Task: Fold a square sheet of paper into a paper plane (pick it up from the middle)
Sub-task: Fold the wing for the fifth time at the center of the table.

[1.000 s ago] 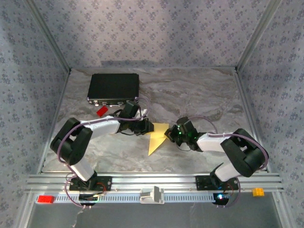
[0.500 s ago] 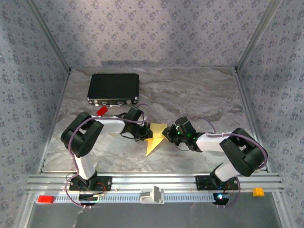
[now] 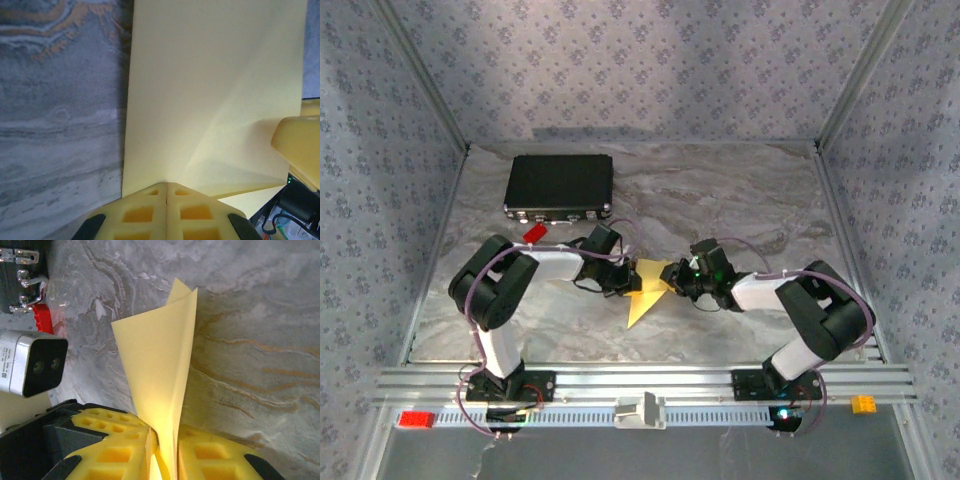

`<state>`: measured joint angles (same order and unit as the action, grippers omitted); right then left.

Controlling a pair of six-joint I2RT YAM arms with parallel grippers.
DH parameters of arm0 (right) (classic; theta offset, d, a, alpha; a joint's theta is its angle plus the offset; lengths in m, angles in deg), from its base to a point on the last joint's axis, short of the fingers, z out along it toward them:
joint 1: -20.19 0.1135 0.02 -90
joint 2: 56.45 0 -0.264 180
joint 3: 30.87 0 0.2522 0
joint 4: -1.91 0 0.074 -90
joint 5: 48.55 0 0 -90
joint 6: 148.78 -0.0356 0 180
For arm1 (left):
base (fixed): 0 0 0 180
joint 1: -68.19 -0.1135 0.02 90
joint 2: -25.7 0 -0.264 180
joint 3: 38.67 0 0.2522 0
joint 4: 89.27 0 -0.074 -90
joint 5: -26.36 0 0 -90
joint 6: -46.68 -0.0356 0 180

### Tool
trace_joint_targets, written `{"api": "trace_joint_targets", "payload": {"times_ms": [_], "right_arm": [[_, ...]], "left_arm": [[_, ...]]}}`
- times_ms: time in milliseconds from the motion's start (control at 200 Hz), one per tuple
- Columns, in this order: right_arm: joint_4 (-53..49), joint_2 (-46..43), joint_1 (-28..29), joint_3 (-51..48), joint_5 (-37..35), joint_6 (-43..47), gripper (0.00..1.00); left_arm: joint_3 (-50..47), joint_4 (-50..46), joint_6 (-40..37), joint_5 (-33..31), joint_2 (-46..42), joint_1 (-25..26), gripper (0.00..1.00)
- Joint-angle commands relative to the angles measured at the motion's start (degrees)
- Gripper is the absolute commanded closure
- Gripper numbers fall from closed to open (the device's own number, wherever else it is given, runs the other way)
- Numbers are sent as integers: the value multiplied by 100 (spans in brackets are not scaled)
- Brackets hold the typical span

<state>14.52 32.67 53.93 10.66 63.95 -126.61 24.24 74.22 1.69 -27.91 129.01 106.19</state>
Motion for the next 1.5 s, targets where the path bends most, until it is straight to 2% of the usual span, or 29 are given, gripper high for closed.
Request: {"api": "trace_joint_targets", "payload": {"times_ms": [0,310,520,660,800,989,1149,1264,1494], "right_arm": [[-109,120,-78,172,281,346,80],[-109,422,-145,320,380,402,81],[-121,357,-218,209,301,311,92],[-47,267,-212,96,198,0,97],[140,-11,-171,-183,-187,-573,98],[-30,-403,-172,-352,-609,-1141,99],[-188,-673,-148,-361,-780,-1320,99],[-432,-800,-146,-291,-791,-1265,99],[-537,-804,-150,-254,-742,-1189,99]], "left_arm": [[8,-33,-128,-111,5,-10,100],[-1,-33,-129,-142,-43,-26,100],[-46,-20,-164,-187,-239,-55,100],[-71,-68,-227,-475,-701,-43,86],[-150,-163,-494,-936,-1300,63,75],[-212,-517,-1144,-1720,-1753,616,62],[-216,-731,-1550,-2432,-1802,1362,54],[-131,-840,-1763,-3027,-1549,1875,52],[351,-1186,-1993,-3870,-903,2514,51]]}}
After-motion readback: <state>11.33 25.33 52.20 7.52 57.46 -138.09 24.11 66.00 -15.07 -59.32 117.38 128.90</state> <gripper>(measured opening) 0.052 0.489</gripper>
